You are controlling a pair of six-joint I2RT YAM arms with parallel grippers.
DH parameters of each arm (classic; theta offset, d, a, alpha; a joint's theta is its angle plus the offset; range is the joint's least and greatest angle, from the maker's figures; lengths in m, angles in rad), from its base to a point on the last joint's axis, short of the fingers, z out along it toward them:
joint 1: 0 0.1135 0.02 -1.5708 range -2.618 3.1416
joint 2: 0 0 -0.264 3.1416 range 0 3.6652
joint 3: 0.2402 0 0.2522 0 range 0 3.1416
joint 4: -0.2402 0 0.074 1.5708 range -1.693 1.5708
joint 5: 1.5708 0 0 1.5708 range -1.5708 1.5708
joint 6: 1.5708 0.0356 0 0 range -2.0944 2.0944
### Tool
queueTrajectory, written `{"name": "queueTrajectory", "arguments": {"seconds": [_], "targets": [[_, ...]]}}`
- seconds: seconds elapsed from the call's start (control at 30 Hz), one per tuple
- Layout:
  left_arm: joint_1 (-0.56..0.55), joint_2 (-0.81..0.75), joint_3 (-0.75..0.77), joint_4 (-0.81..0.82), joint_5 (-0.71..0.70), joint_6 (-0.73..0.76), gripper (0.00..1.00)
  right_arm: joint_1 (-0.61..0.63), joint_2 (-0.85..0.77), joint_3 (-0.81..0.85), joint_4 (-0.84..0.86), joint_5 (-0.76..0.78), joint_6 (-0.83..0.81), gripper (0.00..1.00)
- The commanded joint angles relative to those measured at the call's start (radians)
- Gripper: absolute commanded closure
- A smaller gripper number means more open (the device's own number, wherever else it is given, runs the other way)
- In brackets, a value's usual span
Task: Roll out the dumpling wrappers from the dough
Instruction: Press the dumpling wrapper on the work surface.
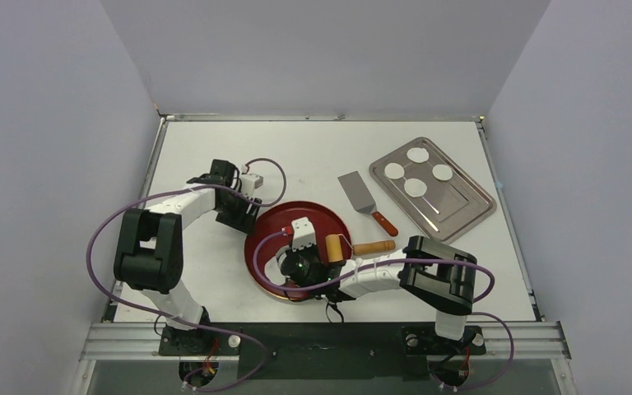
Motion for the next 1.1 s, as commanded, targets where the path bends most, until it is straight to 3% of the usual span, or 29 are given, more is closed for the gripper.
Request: {"name": "queueTrajectory", "arguments": {"seconds": [0.0,0.2,0.27,0.4,0.6,0.87,1.07], "targets": [[-0.011,0.004,0.041,0.012,0.050,0.026,0.42,0.000,0.053,-0.018,-0.101,-0.125,-0.031,1.00],[-0.028,0.043,0.036,0.036,0.023,0.024,0.43,-0.008,0.058,-0.006,-0.102,-0.149,-0.063,1.00],[-0.035,0.054,0.032,0.046,0.004,0.025,0.51,-0.008,0.056,-0.007,-0.103,-0.150,-0.071,1.00],[-0.049,0.065,0.029,0.073,0.017,0.016,0.81,-0.008,0.052,-0.017,-0.102,-0.157,-0.094,1.00],[-0.088,0.031,-0.010,0.134,-0.033,0.006,1.00,-0.019,0.060,-0.013,-0.097,-0.209,-0.176,1.00],[-0.105,0.039,-0.011,0.161,-0.043,-0.003,1.00,-0.041,0.102,0.058,-0.145,-0.265,-0.307,1.00],[-0.104,0.015,-0.029,0.179,-0.056,-0.021,1.00,-0.047,0.067,0.003,-0.181,-0.224,-0.177,1.00]]}}
